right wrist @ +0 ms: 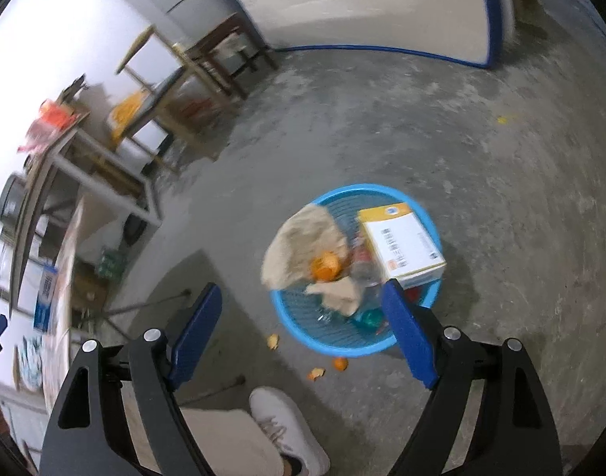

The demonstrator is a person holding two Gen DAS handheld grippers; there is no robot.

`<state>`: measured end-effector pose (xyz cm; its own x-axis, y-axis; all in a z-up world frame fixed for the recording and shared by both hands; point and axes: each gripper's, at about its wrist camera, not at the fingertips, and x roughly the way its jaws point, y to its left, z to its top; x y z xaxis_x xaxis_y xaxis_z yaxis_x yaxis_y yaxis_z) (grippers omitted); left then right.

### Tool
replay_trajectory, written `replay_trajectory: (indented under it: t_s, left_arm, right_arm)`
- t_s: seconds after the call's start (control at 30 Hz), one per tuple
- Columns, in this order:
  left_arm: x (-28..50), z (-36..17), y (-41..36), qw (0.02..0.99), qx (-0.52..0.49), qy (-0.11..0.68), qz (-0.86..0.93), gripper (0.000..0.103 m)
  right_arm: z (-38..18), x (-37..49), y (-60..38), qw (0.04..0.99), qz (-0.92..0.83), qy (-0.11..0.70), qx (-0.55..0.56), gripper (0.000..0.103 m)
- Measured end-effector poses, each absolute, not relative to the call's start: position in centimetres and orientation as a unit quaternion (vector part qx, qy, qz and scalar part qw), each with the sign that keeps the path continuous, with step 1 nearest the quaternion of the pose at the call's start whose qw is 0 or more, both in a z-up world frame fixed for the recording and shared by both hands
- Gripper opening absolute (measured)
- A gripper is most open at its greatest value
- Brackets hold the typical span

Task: Collect trash
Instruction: 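Bring both tools back over the table toward the sponge and toothpaste box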

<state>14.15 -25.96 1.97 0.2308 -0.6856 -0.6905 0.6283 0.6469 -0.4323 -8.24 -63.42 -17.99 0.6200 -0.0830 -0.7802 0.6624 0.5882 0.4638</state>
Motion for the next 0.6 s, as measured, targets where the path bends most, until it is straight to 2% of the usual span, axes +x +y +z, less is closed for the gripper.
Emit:
replay_trajectory:
  t_s: [0.37, 0.6]
  left_arm:
    - [14.8, 1.4, -7.7, 0.849, -0.127, 0.428, -0.281, 0.081]
    - [15.5, 1.6, -0.1, 0.885, -0.109, 0.408, -0.197, 0.082]
  right_arm:
    - [-11.0, -2.9, -51.5, 0.847, -0.117, 0.423, 0.299, 0.081]
    - [-6.8, 3.2, -42.7, 0.869, -0.021, 0.425, 0.254, 0.081]
